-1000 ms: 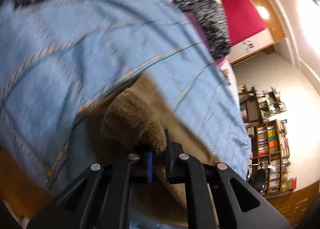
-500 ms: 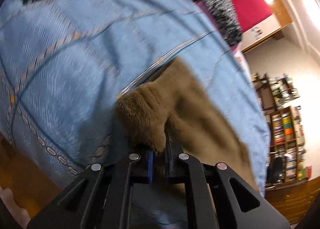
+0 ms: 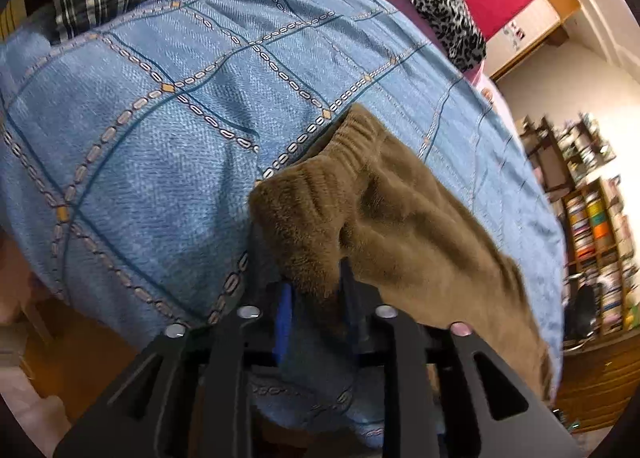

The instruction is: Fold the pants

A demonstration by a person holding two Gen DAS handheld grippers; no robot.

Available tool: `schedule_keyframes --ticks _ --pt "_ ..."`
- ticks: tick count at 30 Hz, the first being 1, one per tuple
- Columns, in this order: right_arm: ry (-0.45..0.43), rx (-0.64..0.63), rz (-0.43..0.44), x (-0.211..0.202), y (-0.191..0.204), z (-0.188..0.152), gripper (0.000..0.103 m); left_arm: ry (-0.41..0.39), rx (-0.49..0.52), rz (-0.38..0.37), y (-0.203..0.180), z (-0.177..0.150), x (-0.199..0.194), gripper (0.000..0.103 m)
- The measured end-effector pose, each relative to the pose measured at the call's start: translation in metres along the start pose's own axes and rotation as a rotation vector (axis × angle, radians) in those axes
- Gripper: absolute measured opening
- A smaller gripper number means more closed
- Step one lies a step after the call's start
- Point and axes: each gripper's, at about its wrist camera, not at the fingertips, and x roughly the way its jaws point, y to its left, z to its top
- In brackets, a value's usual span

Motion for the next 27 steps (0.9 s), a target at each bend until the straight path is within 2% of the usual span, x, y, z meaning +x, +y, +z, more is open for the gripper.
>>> schedule_keyframes --ticks 1,3,5,7,9,13,17,19,21,24,27 --pt "-0.016 -0.009 -0.009 -0.002 -0.001 0.003 0.057 -0.021 0.025 0.05 -0.002 0.001 -0.004 0.049" --pt "-0.041 -0.048 0.0 -0.006 0.01 0.009 0.057 -0.054 0.069 0.108 -0.006 0.004 -0.013 0.051" --pt "-0.046 -0.103 0.046 -0.004 0.029 0.015 0.057 -0.09 0.077 0.145 -0.009 0.008 -0.019 0.051" --pt "-0.034 -0.16 0.065 0.007 0.049 0.02 0.057 -0.135 0.098 0.15 -0.021 0.014 -0.027 0.051" --pt "-0.017 -0.212 0.049 0.021 0.065 0.024 0.057 -0.162 0.139 0.13 -0.042 0.016 -0.028 0.051" --pt "0.036 -0.297 0.006 0.056 0.089 0.024 0.057 -0.156 0.228 0.079 -0.084 0.017 -0.016 0.051" --pt "0.091 -0.359 -0.108 0.088 0.094 0.021 0.055 -0.126 0.331 -0.009 -0.137 0.012 0.011 0.051" --pt "0.099 -0.384 -0.104 0.095 0.096 0.019 0.047 -0.098 0.374 -0.058 -0.163 0.007 0.029 0.051" --pt "0.112 -0.404 -0.094 0.096 0.097 0.018 0.023 -0.063 0.403 -0.096 -0.185 0.003 0.049 0.051" --pt "0.083 -0.462 -0.114 0.09 0.108 0.016 0.021 -0.024 0.44 -0.139 -0.214 -0.004 0.083 0.051" --pt "-0.015 -0.479 -0.103 0.067 0.125 0.024 0.021 0.006 0.431 -0.171 -0.233 -0.01 0.112 0.051"
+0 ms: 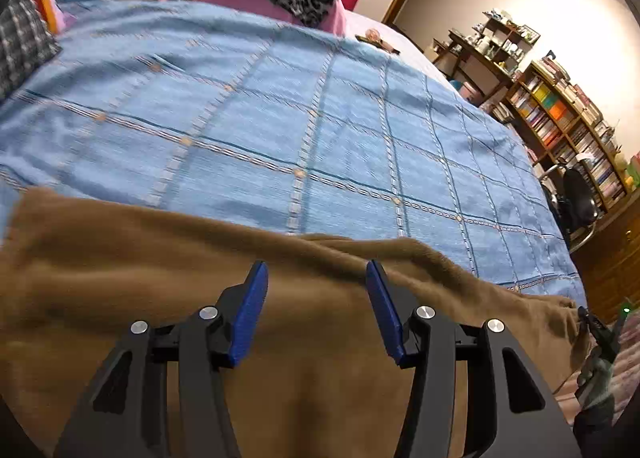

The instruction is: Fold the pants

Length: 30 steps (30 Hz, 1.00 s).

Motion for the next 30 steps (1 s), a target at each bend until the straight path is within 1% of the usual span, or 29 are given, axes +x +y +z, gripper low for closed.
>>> schedule_keyframes --ticks 2,5,7,10,12,15,17,19,20,21,23,25,28,30 --pt "-0.045 0.009 0.013 -0.011 0.001 0.008 0.021 -0.002 0.001 -0.007 -0.008 -0.001 0.016 0.051" --pt "-0.073 -0.037 -0.002 -0.008 0.009 0.015 0.021 -0.007 0.019 0.027 -0.016 -0.005 0.037 0.051" --pt "-0.054 -0.056 -0.021 0.008 0.011 0.014 0.021 -0.016 0.024 0.065 -0.018 -0.008 0.048 0.051" --pt "-0.013 -0.022 -0.03 0.036 0.002 0.009 0.021 -0.016 0.01 0.107 -0.016 -0.01 0.064 0.051" --pt "0.002 0.005 -0.019 0.048 -0.006 0.001 0.021 -0.012 0.0 0.131 -0.013 -0.011 0.071 0.051" --pt "-0.013 0.006 -0.011 0.055 -0.009 -0.006 0.021 -0.006 0.003 0.169 -0.011 -0.011 0.079 0.051" --pt "-0.015 0.031 0.007 0.056 -0.014 -0.006 0.022 -0.003 0.014 0.198 -0.012 -0.011 0.083 0.051" --pt "-0.019 0.064 0.029 0.05 -0.019 -0.004 0.027 0.002 0.018 0.22 -0.013 -0.009 0.087 0.051" --pt "-0.027 0.081 0.035 0.044 -0.023 -0.004 0.039 0.003 0.016 0.222 -0.012 -0.009 0.087 0.051" --pt "-0.05 0.111 0.039 0.034 -0.028 -0.002 0.047 0.003 0.012 0.222 -0.012 -0.009 0.086 0.051" --pt "-0.097 0.162 0.058 0.014 -0.04 -0.001 0.049 0.003 0.014 0.223 -0.012 -0.008 0.086 0.051" --pt "-0.131 0.2 0.058 -0.008 -0.053 -0.004 0.049 0.004 0.012 0.228 -0.013 -0.008 0.083 0.051" --pt "-0.153 0.193 0.05 -0.033 -0.06 -0.012 0.049 -0.012 -0.008 0.223 -0.018 -0.005 0.072 0.051" --pt "-0.146 0.172 0.077 -0.046 -0.057 -0.024 0.049 -0.028 -0.021 0.197 -0.026 -0.005 0.06 0.052"
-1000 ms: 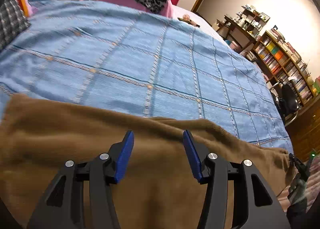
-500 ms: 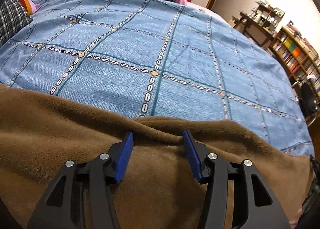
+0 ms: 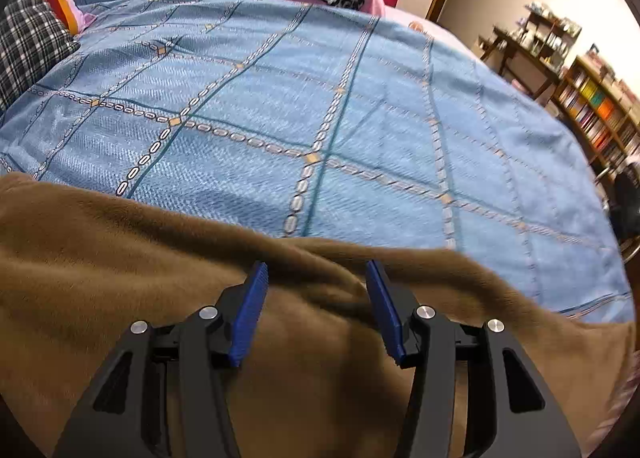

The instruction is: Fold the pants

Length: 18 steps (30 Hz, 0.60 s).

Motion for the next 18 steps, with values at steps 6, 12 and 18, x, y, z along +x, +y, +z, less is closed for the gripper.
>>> schedule_keyframes --ticks 6,12,18 --pt "0.059 -0.108 0.041 -0.003 0.026 -0.036 0.049 -0.041 0.086 -0.079 -0.04 -0.011 -0.031 0.052" --pt "0.114 -0.091 -0.055 0.021 0.012 -0.056 0.036 -0.008 0.199 -0.149 -0.085 -0.033 -0.028 0.056" --pt "0.122 -0.053 -0.039 0.027 0.001 -0.061 0.031 0.053 0.207 -0.103 -0.091 -0.045 0.013 0.057"
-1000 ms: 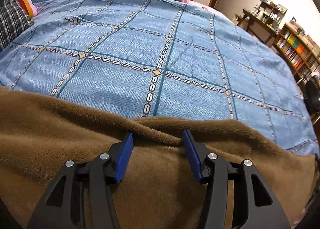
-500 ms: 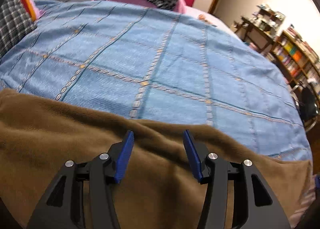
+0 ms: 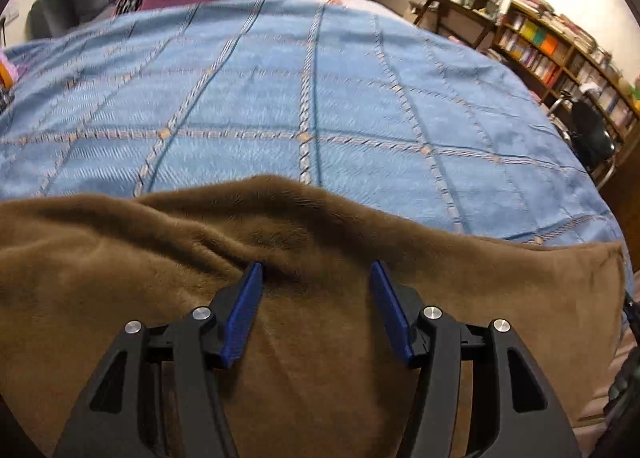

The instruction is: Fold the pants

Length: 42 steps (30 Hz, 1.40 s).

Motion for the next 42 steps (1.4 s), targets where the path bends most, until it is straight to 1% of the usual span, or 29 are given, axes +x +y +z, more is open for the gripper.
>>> schedule_keyframes --ticks 2,5,7,8,9,12,14,17,20,23,25,27,30,32,34,35,36,37,38,40,42 --pt "-0.001 -0.003 -0.004 -0.002 0.001 0.0 0.031 0.003 -0.013 0.0 0.003 0.002 0.006 0.057" --pt "-0.028 0.043 0.034 -0.015 0.0 0.0 0.034 0.005 -0.004 0.014 0.001 0.004 0.006 0.057" --pt "-0.064 0.082 0.062 -0.031 -0.003 -0.001 0.04 0.003 -0.007 0.011 0.001 0.004 0.002 0.057" --pt "-0.089 0.099 0.059 -0.04 -0.006 -0.003 0.045 0.001 -0.013 0.007 0.0 0.003 -0.002 0.057" --pt "-0.101 0.106 0.054 -0.046 -0.008 -0.003 0.048 0.0 -0.022 0.002 0.0 0.004 -0.004 0.057" --pt "-0.11 0.129 0.041 -0.059 -0.014 -0.009 0.049 -0.007 -0.045 -0.024 -0.008 0.007 -0.016 0.058" --pt "-0.106 0.14 0.036 -0.061 -0.019 -0.013 0.05 -0.02 -0.033 -0.046 -0.018 0.009 -0.024 0.059" --pt "-0.092 0.182 0.038 -0.059 -0.029 -0.017 0.059 -0.046 0.008 -0.092 -0.04 0.01 -0.038 0.063" --pt "-0.075 0.235 0.075 -0.05 -0.037 -0.015 0.06 -0.054 0.065 -0.132 -0.064 0.008 -0.048 0.064" --pt "-0.055 0.293 0.105 -0.034 -0.047 -0.014 0.06 -0.046 0.108 -0.176 -0.084 0.002 -0.055 0.065" --pt "-0.051 0.344 0.125 -0.024 -0.054 -0.015 0.06 -0.038 0.127 -0.197 -0.093 0.0 -0.057 0.065" --pt "-0.06 0.363 0.137 -0.022 -0.055 -0.014 0.061 -0.03 0.14 -0.213 -0.099 -0.002 -0.058 0.065" --pt "-0.065 0.361 0.132 -0.019 -0.053 -0.012 0.06 -0.011 0.145 -0.239 -0.107 -0.005 -0.056 0.065" --pt "-0.066 0.35 0.128 -0.017 -0.052 -0.012 0.06 0.006 0.15 -0.242 -0.111 -0.009 -0.05 0.065" --pt "-0.066 0.348 0.125 -0.017 -0.051 -0.012 0.057 0.029 0.15 -0.241 -0.112 -0.014 -0.042 0.065" --pt "-0.064 0.349 0.121 -0.016 -0.051 -0.013 0.052 0.044 0.15 -0.242 -0.113 -0.016 -0.037 0.065" --pt "-0.06 0.349 0.115 -0.016 -0.052 -0.013 0.05 0.061 0.151 -0.241 -0.113 -0.019 -0.032 0.065" --pt "-0.058 0.349 0.111 -0.016 -0.053 -0.013 0.043 0.08 0.152 -0.236 -0.113 -0.024 -0.025 0.065" --pt "-0.055 0.35 0.111 -0.016 -0.054 -0.013 0.04 0.089 0.156 -0.231 -0.113 -0.026 -0.02 0.065" --pt "-0.052 0.341 0.114 -0.018 -0.055 -0.013 0.036 0.092 0.178 -0.214 -0.115 -0.032 -0.012 0.065" --pt "-0.049 0.334 0.11 -0.02 -0.053 -0.012 0.033 0.083 0.198 -0.207 -0.116 -0.035 -0.01 0.068"
